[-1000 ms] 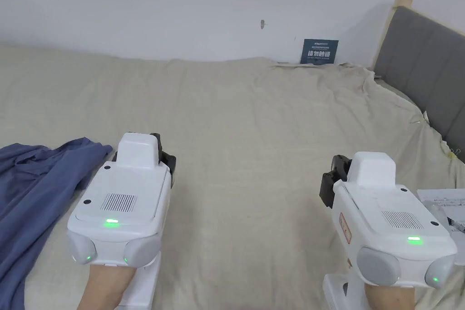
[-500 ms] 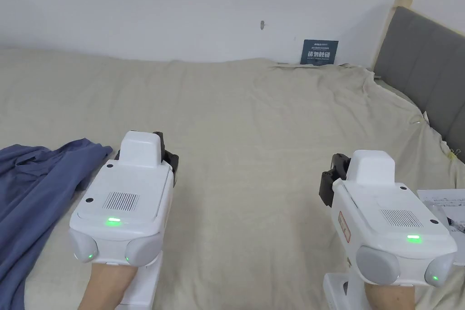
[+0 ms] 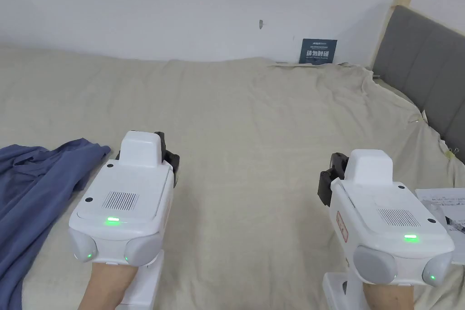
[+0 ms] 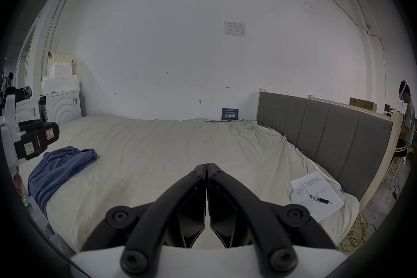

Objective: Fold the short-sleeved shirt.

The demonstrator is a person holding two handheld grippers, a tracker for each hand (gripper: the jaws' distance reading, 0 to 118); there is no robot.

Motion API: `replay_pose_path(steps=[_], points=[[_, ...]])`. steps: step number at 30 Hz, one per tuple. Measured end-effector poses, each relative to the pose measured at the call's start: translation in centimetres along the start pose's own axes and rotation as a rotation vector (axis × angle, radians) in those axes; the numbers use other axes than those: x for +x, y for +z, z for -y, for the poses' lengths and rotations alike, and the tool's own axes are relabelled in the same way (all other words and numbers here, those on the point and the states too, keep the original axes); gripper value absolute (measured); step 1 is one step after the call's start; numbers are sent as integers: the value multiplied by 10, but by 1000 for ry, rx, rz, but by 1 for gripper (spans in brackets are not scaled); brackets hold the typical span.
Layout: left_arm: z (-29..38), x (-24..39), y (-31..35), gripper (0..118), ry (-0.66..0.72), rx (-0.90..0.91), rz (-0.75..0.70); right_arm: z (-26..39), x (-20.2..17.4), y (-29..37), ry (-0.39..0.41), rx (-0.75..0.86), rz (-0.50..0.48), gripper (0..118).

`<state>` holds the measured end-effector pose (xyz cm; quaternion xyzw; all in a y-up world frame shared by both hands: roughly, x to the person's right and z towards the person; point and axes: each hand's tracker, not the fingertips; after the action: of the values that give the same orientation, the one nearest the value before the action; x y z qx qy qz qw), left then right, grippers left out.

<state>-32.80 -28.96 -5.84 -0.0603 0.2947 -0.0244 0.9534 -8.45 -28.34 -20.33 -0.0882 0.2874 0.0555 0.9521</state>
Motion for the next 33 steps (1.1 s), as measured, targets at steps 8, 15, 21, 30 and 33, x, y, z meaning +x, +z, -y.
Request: replay_pose_path(steps=[8, 15, 21, 30, 33], points=[[1, 1, 0, 0, -2, -1, 3, 0, 1, 0, 0, 3, 3, 0], [1, 1, 0, 0, -3, -1, 3, 0, 0, 0, 0, 1, 0, 0], [1, -14, 6, 0, 5, 5, -40, -8, -18, -5, 8, 15, -38, 0], [8, -86, 34, 0, 30, -16, -234, -21, -102, -25, 42, 35, -254, 0], [11, -112, 47, 0, 35, -25, -305, -25, -131, -28, 64, 41, -317, 0]])
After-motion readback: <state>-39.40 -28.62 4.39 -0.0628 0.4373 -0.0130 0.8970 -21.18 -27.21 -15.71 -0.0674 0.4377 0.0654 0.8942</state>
